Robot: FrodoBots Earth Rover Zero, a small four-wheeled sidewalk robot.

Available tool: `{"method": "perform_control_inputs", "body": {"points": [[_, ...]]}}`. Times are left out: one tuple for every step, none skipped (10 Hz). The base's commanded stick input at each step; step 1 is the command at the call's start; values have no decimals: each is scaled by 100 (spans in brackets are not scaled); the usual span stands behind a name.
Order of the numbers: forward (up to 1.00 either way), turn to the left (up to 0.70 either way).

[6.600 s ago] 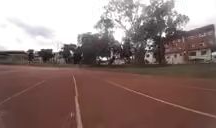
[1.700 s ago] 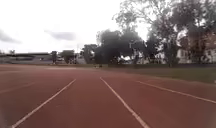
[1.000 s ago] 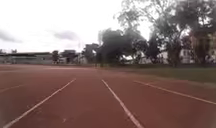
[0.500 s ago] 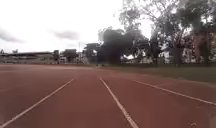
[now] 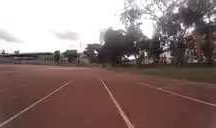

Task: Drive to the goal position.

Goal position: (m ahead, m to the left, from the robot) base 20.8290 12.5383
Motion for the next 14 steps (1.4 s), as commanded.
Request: {"method": "perform_control_inputs", "body": {"points": [[70,0],[70,0],[70,0],[70,0],[70,0],[70,0],[70,0],[70,0],[70,0],[70,0],[70,0],[70,0],[70,0],[70,0]]}}
